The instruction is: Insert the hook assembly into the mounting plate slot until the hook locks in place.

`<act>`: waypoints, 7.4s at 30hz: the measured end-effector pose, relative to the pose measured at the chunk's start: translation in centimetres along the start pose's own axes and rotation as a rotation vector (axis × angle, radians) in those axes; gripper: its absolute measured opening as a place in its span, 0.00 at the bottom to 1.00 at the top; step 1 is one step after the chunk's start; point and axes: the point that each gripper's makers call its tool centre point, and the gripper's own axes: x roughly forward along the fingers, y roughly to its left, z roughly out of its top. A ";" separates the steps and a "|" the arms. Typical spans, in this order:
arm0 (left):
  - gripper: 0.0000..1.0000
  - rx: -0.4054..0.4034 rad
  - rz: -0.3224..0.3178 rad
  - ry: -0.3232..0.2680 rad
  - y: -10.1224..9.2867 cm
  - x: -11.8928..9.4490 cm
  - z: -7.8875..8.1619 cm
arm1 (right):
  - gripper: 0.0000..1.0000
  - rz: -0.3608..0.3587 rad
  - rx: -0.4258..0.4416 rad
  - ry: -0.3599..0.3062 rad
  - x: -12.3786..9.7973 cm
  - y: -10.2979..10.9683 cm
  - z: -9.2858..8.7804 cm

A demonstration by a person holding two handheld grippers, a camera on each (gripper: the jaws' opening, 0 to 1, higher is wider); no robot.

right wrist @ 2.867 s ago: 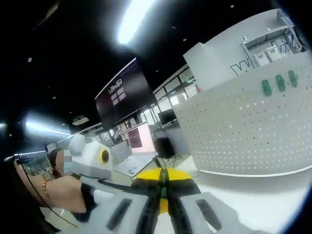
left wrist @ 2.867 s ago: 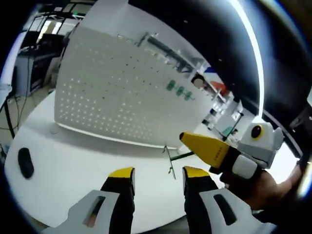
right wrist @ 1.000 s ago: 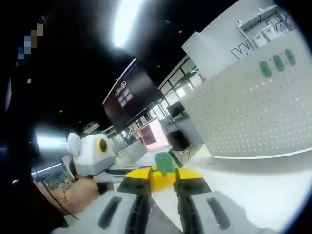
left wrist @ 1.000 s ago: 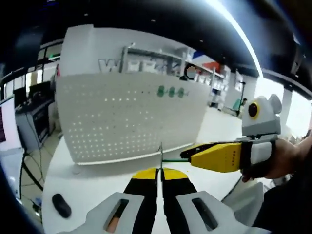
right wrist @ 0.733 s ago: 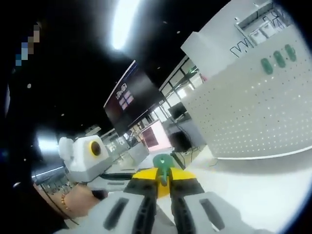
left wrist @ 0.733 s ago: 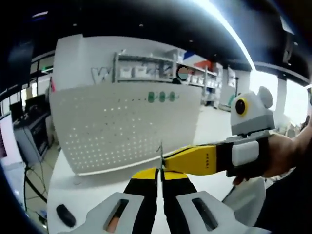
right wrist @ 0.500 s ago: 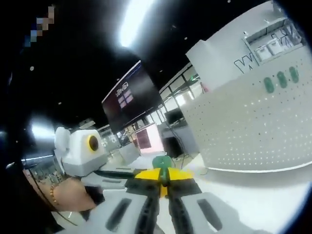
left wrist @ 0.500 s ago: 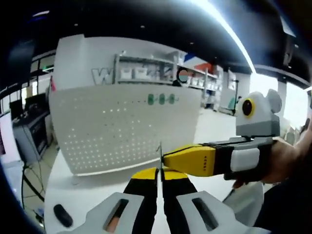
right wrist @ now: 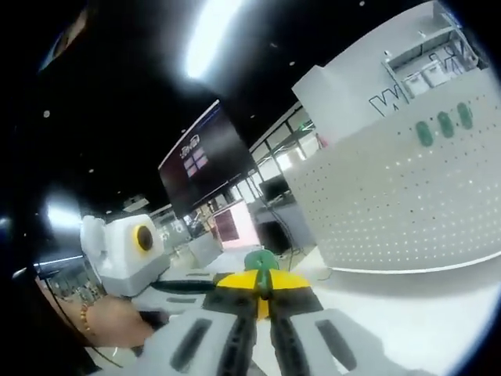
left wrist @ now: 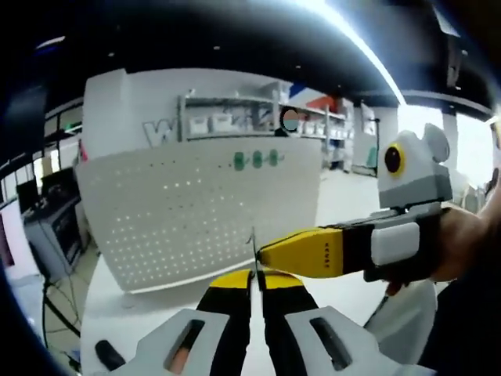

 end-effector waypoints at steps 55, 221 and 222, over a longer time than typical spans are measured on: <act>1.00 -0.138 -0.105 -0.027 -1.6 -0.9 -1.1 | 0.01 -0.111 -0.043 -0.061 -1.6 -6.2 2.9; 0.97 -0.317 0.032 0.039 4.3 -2.3 -4.6 | 0.34 -0.740 -0.335 -0.134 -13.2 -29.2 12.1; 0.98 -0.316 0.032 0.038 4.3 -2.3 -4.6 | 0.34 -0.734 -0.343 -0.115 -13.2 -28.8 11.6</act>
